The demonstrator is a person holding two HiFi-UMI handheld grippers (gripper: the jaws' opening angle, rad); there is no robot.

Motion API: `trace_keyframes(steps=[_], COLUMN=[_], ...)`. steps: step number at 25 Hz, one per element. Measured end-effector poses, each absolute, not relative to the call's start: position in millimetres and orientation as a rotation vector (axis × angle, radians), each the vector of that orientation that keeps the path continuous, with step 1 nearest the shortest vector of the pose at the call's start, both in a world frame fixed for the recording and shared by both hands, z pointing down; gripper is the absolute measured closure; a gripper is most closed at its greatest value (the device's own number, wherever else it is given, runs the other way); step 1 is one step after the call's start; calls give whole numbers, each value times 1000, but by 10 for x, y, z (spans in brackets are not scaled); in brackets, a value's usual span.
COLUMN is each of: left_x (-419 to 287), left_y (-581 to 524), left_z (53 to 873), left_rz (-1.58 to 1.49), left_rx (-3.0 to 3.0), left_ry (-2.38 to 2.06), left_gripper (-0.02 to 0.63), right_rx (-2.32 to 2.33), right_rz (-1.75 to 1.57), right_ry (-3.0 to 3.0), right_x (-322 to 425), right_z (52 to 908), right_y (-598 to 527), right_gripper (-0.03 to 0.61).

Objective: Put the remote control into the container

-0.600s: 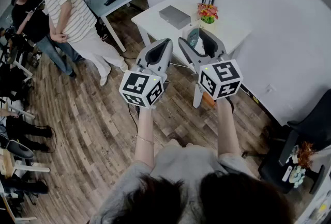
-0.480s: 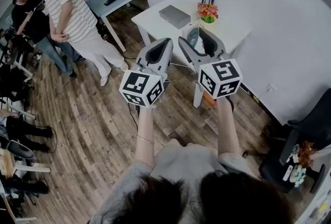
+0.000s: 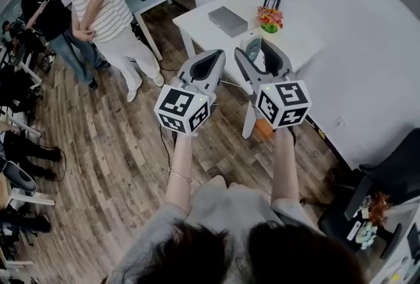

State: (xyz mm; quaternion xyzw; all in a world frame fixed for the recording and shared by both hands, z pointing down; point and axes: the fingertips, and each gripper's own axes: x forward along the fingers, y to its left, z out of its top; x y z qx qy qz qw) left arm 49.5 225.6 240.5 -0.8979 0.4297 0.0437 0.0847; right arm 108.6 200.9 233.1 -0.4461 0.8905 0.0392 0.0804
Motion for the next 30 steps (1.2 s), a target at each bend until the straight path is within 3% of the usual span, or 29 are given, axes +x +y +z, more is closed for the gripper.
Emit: trace_keyframes(steps=[10, 30], left_x=[257, -58], left_y=[2071, 702], left_z=[2616, 2537], left_rz=[68, 144], left_rx=[-2695, -2725], left_ry=[1394, 1315], left_gripper=[611, 611], right_rx=[-1294, -1365], right_rz=[-11, 65], right_ry=[2698, 2709], right_x=[952, 699], right_z=[2528, 2461], right_y=[1745, 511], right_gripper=[313, 313])
